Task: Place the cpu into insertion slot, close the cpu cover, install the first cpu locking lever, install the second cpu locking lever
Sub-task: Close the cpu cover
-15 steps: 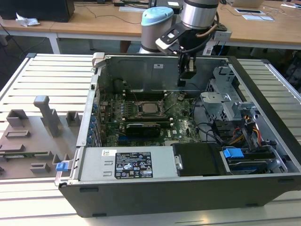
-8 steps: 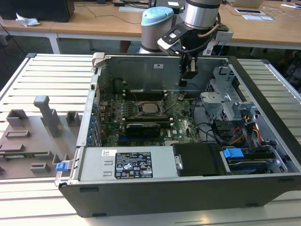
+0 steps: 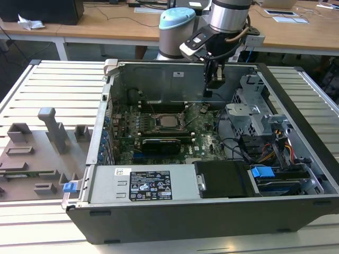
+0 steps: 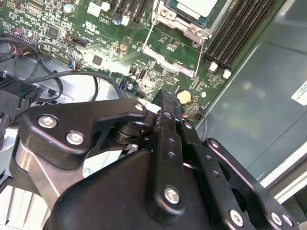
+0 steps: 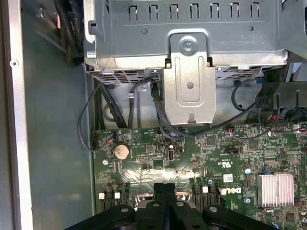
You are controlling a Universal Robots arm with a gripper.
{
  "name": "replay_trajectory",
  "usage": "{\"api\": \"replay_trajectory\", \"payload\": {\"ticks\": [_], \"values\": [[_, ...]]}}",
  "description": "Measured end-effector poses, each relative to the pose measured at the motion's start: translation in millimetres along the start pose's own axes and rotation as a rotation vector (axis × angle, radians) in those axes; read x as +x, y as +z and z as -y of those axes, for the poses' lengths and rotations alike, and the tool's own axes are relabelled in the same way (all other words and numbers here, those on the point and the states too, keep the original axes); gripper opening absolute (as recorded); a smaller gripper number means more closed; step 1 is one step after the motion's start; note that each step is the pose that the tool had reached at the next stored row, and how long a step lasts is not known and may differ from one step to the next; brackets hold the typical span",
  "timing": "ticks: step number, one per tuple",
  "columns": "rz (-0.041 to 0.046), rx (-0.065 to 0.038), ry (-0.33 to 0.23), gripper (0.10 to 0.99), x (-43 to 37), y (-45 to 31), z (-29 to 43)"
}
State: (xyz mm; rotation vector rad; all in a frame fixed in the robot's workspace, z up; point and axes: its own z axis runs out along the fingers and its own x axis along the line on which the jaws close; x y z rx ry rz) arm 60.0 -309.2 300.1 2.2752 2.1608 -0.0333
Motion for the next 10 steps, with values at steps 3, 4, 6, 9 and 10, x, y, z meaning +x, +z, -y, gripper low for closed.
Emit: {"api": "replay_trajectory", "payload": {"ticks": [3,4,6,9,10], "values": [[-0.0001,0.0,0.0,0.106,0.0,2.0,0.0],[-0.0001,0.0,0.0,0.106,0.1,3.0,0.0],[-0.0001,0.0,0.0,0.106,0.1,5.1,-0.1],[-0.0002,0.0,0.0,0.106,0.2,7.7,-0.1],[-0.0001,0.0,0.0,0.106,0.2,8.2,-0.1]]}}
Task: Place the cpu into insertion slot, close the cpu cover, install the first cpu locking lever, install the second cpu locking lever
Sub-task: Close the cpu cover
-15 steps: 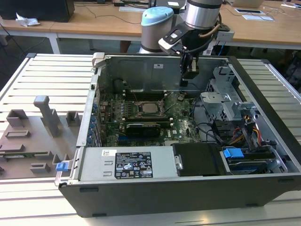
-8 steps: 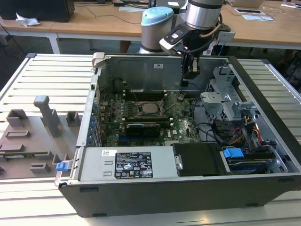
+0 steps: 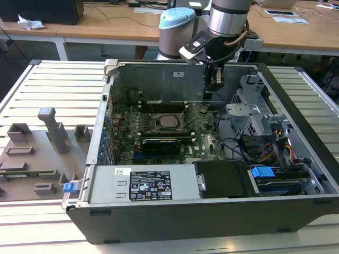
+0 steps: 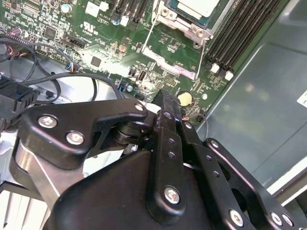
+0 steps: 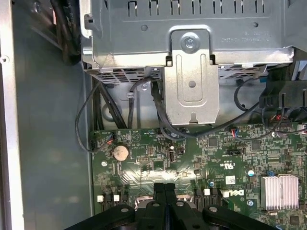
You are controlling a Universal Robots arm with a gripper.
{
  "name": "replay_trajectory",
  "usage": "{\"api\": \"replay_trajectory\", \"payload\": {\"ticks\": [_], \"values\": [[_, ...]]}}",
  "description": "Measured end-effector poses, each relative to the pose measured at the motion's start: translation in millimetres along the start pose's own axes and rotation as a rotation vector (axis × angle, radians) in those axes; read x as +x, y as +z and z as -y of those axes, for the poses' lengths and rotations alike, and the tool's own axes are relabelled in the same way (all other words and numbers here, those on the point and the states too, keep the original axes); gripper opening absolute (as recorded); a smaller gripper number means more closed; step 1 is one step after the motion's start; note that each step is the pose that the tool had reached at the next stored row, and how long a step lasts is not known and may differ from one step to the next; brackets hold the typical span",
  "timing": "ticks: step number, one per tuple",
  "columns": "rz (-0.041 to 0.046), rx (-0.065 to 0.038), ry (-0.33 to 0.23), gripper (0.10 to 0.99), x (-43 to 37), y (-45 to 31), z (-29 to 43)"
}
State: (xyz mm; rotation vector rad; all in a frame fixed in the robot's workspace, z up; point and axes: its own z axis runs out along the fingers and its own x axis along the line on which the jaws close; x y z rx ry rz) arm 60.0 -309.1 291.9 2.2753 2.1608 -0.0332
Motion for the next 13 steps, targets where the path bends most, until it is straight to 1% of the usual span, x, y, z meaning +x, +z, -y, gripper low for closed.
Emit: {"api": "replay_trajectory", "payload": {"ticks": [13], "values": [[0.0,0.0,0.0,0.106,0.1,7.9,-0.1]]}}
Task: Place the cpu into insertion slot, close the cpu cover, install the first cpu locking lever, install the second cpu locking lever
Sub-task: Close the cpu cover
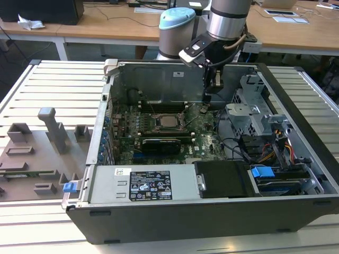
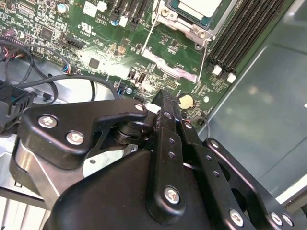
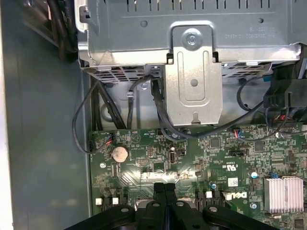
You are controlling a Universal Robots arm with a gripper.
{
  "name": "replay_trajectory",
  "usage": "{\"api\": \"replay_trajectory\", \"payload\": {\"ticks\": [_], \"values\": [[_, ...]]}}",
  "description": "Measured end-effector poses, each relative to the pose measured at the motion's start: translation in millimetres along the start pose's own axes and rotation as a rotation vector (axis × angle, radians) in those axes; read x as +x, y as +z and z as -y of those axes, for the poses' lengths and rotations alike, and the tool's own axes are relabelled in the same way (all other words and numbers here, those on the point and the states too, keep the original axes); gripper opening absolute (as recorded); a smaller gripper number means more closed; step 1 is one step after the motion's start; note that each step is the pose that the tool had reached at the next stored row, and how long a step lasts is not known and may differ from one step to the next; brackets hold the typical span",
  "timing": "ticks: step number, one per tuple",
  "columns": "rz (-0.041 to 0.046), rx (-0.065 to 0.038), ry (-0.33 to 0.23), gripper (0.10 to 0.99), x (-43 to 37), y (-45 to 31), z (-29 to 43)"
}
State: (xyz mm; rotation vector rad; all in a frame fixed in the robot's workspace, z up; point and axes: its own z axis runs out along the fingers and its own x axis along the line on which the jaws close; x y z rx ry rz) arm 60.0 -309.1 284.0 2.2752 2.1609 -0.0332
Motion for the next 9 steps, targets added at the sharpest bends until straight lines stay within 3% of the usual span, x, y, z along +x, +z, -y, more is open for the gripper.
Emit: {"api": "replay_trajectory", "payload": {"ticks": [9], "values": [[-0.0001,0.0,0.0,0.106,0.1,6.5,-0.1]]}}
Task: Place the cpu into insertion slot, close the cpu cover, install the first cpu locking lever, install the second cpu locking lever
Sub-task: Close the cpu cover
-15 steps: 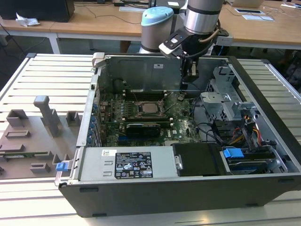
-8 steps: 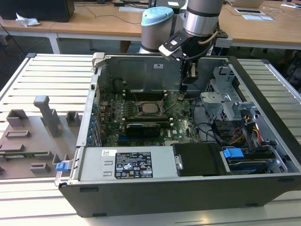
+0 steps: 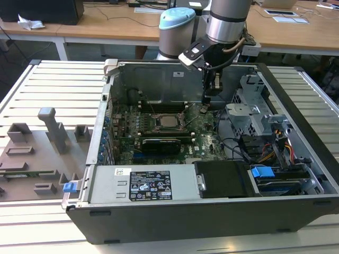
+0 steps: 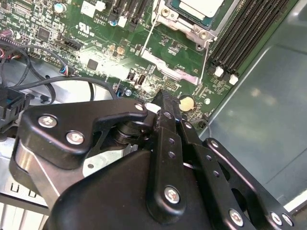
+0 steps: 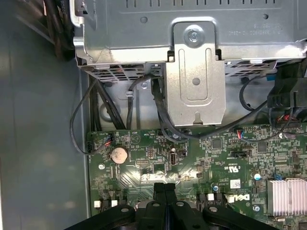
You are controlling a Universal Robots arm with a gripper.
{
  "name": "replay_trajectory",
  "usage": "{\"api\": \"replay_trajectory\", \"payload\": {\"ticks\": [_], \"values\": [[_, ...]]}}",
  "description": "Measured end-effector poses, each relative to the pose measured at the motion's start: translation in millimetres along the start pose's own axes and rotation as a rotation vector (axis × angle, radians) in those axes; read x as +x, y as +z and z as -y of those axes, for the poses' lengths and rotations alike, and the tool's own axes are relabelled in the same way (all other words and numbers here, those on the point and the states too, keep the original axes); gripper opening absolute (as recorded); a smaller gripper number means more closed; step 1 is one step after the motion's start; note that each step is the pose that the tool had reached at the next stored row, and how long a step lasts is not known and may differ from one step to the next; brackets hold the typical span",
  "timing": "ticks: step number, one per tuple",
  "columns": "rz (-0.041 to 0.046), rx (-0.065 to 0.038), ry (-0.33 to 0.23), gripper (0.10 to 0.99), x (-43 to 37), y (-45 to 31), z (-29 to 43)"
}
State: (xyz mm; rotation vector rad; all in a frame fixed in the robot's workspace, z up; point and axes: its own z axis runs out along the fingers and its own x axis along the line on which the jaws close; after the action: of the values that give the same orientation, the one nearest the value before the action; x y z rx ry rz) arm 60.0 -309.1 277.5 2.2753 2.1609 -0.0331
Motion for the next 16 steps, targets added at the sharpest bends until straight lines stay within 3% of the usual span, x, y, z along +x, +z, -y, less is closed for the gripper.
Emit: {"api": "replay_trajectory", "payload": {"ticks": [16], "values": [[0.0001,0.0,0.0,0.106,0.1,7.8,-0.1]]}}
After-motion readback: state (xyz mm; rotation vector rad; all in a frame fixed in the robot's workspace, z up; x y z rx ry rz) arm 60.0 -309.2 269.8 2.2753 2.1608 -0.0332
